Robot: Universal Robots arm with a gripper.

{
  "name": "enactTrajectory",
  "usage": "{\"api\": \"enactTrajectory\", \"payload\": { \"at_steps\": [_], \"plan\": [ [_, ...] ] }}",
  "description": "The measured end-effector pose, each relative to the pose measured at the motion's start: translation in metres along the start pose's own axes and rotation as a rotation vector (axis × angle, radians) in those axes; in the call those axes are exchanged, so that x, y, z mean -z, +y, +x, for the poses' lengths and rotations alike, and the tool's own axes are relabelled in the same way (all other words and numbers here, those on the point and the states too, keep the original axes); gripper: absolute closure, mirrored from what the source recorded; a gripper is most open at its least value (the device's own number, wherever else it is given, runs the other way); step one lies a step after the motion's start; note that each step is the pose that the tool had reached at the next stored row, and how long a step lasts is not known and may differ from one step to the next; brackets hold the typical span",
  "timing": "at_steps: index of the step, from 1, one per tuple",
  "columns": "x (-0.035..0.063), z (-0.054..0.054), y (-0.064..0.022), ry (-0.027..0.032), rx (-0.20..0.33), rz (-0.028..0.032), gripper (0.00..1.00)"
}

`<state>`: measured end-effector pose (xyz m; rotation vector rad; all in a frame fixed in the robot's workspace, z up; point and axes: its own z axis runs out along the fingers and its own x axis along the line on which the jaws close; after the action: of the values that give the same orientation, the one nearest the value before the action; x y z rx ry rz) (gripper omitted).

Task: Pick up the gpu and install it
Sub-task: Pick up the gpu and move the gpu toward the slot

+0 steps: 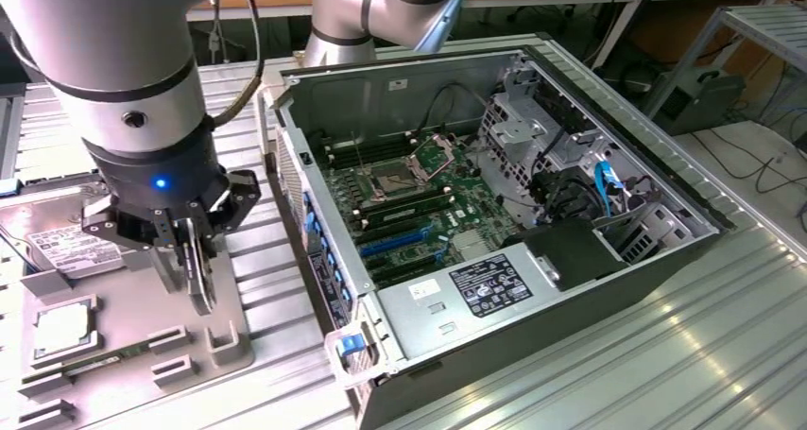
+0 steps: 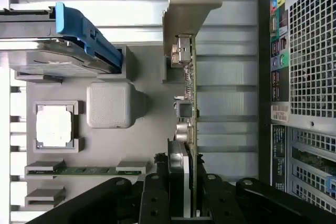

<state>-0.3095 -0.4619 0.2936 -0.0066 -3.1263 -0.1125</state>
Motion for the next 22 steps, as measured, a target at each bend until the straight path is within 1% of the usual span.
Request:
{"api": "enactTrajectory", "payload": {
  "at_steps": [1,2,4,6,15,17,22],
  "plan": [
    [0.0097,0.0,0.0007,0.0,0.0,-0.0044,0.71],
    [0.023,0.0,0.0016,0.0,0.0,-0.0083,0.71],
    [0.0379,0.0,0.0027,0.0,0.0,-0.012,0.71],
    [0.0587,0.001,0.0042,0.0001,0.0,-0.0138,0.71],
    [0.0802,0.001,0.0058,0.0,0.0,-0.0147,0.71],
    [0.0862,0.001,0.0062,0.0,0.0,-0.0149,0.71],
    [0.0972,0.001,0.007,0.0,0.0,-0.0154,0.71]
  ]
}}
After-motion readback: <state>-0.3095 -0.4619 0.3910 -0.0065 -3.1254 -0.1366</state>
